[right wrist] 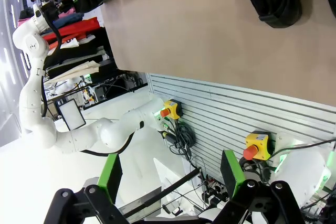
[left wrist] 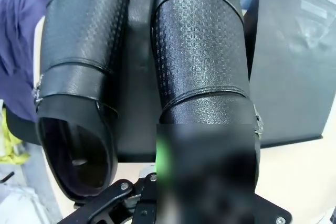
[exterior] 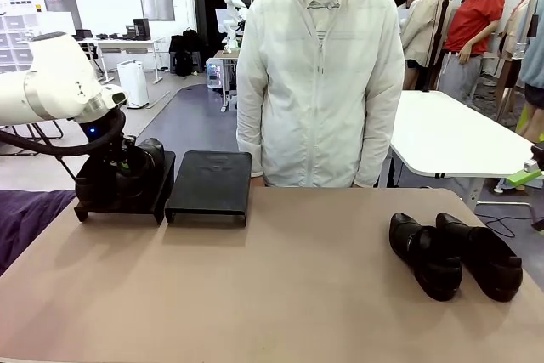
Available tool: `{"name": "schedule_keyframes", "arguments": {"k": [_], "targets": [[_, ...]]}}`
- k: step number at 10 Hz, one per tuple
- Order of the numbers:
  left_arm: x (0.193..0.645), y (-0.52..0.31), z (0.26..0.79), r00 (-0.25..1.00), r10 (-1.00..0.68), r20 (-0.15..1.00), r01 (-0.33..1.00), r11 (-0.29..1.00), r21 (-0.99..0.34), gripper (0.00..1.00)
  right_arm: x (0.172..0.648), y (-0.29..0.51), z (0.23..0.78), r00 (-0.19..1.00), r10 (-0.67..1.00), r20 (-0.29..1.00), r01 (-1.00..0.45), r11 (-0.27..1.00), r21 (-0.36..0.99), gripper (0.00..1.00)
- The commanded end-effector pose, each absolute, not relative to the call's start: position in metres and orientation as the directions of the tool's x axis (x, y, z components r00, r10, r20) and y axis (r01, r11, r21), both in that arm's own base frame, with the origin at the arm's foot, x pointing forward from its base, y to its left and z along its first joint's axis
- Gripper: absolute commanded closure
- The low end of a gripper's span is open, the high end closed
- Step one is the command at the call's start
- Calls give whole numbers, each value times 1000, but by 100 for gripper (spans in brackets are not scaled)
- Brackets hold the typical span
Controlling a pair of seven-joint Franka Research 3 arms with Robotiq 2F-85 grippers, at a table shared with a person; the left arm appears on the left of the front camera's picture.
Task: Organize the shoes by placing them on the stand.
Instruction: Place the Shoe from the middle of the table onto the Shoes Stand.
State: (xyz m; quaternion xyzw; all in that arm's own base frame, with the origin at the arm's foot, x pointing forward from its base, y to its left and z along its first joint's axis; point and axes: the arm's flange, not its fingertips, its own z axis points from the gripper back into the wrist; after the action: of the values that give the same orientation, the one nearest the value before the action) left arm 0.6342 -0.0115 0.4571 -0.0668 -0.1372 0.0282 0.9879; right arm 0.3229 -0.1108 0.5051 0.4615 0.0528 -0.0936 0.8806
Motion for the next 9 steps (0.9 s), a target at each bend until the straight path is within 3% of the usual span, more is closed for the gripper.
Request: {"name": "schedule_keyframes", "arguments": {"k": [1, 2, 3, 4, 9], "targets": [[645, -6, 465, 965, 72, 251, -27, 984, -177, 100, 324, -112, 508, 981, -103, -164, 193, 544, 816, 0], [648, -7, 464, 973, 59, 222, -19, 984, -177, 76, 324, -112, 508, 981, -103, -164, 193, 544, 816, 0], [650, -9, 463, 974, 69, 214, -33, 986, -166, 19, 324, -112, 508, 981, -103, -164, 193, 544, 816, 0], [651, -13, 465, 972, 71, 225, -33, 985, -167, 0, 324, -112, 508, 981, -103, -164, 193, 544, 816, 0], [628, -28, 491, 962, 12, 271, 26, 990, -138, 0, 324, -112, 508, 981, -103, -164, 193, 544, 816, 0]]}}
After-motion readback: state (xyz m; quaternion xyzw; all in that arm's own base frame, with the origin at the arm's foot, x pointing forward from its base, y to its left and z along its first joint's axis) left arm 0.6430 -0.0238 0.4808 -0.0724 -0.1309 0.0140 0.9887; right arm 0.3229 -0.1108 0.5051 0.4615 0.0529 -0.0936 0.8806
